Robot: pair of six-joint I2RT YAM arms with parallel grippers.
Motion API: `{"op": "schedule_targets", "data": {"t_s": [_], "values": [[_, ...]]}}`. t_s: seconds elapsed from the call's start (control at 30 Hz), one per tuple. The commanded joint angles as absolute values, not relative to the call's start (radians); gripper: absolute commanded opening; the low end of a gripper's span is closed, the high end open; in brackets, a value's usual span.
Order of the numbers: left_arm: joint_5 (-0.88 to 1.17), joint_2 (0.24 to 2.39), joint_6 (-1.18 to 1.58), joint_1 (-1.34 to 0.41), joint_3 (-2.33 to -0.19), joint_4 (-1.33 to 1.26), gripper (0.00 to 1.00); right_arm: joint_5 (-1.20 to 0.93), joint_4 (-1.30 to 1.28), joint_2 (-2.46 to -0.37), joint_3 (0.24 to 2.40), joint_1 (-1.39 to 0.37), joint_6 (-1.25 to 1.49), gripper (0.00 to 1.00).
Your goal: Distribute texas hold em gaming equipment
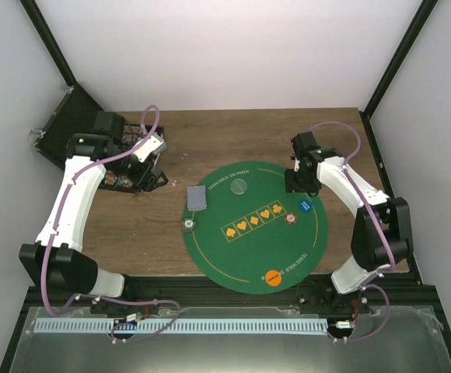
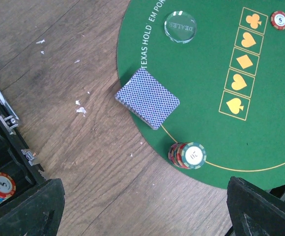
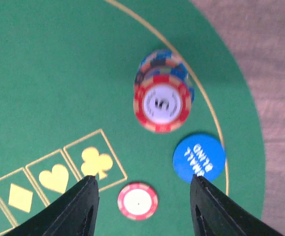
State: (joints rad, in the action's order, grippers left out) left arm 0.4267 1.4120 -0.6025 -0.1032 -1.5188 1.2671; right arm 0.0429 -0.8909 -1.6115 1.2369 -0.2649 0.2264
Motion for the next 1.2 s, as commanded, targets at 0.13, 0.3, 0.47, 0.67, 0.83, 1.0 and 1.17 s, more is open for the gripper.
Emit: {"op": "schedule_targets", "data": {"t_s": [0.13,0.3,0.47,0.67,0.83,1.0,1.17], "values": [[0.435,1.438,-0.615,-0.096,-1.549,1.295,0.91,-0.034,-0.856,-1.526,1.024,-0.287,0.293,0.64],[0.451,1.444,-0.608,-0.097,-1.533,1.299,0.91,-0.026,-0.824,-1.628,1.045,-0.349,0.316,0.66],[0.445,1.435,-0.620,-0.096,-1.521,1.309,0.91,0.003,-0.781,-1.681,1.001,-0.352,0.349,0.66],[0.446,1.430,-0.627,-0.097,-1.530,1.319,0.91,0.042,-0.770,-1.715,0.975,-0.346,0.361,0.61],[0.446,1.427,-0.629,-0.097,-1.540,1.324,0.91,0.063,-0.763,-1.710,0.967,-0.316,0.373,0.53],[0.444,1.419,-0.633,-0.097,-1.552,1.330,0.91,0.092,-0.775,-1.700,0.967,-0.301,0.394,0.50],[0.435,1.417,-0.639,-0.096,-1.553,1.332,0.91,0.130,-0.781,-1.690,0.971,-0.257,0.401,0.49]]}}
